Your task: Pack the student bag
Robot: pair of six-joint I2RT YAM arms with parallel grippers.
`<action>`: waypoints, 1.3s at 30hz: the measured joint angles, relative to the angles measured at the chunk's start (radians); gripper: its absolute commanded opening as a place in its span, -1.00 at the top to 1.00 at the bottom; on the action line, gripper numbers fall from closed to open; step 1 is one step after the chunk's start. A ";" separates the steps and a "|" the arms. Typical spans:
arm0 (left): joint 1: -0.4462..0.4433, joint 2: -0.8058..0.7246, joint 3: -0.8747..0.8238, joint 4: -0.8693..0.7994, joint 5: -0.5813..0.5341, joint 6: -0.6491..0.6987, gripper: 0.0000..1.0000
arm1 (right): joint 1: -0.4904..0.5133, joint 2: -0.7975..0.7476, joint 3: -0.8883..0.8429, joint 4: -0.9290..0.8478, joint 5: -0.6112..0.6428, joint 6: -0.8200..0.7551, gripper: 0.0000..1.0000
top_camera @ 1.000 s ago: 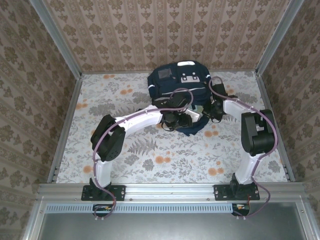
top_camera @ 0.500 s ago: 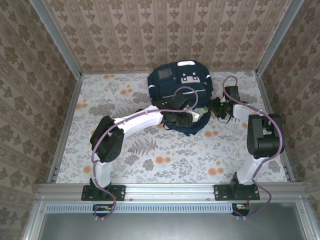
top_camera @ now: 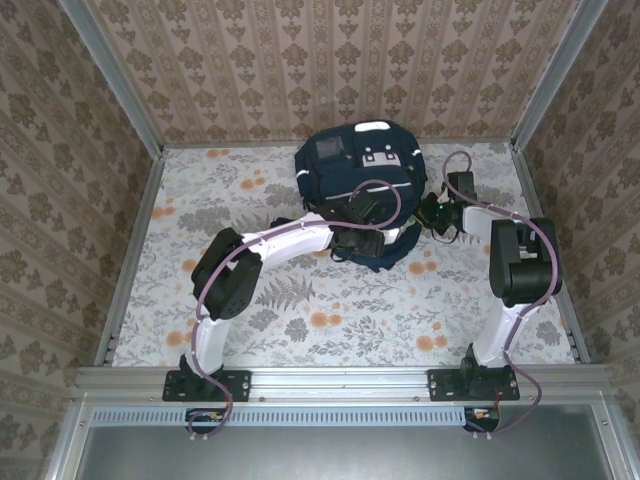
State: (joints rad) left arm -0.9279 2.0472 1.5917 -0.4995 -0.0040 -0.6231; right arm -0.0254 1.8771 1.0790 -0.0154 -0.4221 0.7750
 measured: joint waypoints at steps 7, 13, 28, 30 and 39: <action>0.000 0.005 0.002 0.004 0.013 0.000 -0.15 | 0.024 0.046 -0.002 0.082 -0.021 0.059 0.81; 0.000 0.010 0.002 0.010 0.026 0.000 -0.15 | 0.037 0.050 -0.023 0.138 -0.042 0.122 0.79; -0.021 0.019 -0.013 0.098 0.123 0.010 -0.14 | 0.043 -0.035 -0.043 0.004 -0.072 0.142 0.36; -0.021 0.016 -0.027 0.116 0.126 0.011 -0.14 | 0.048 -0.108 -0.042 -0.088 -0.035 0.101 0.34; -0.010 -0.121 -0.142 0.143 0.118 -0.008 -0.19 | 0.062 -0.287 -0.007 -0.323 0.075 -0.013 0.17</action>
State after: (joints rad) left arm -0.9382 1.9266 1.4498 -0.3565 0.1143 -0.6315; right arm 0.0368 1.5902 1.0721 -0.3382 -0.3470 0.7616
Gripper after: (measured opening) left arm 0.590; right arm 0.412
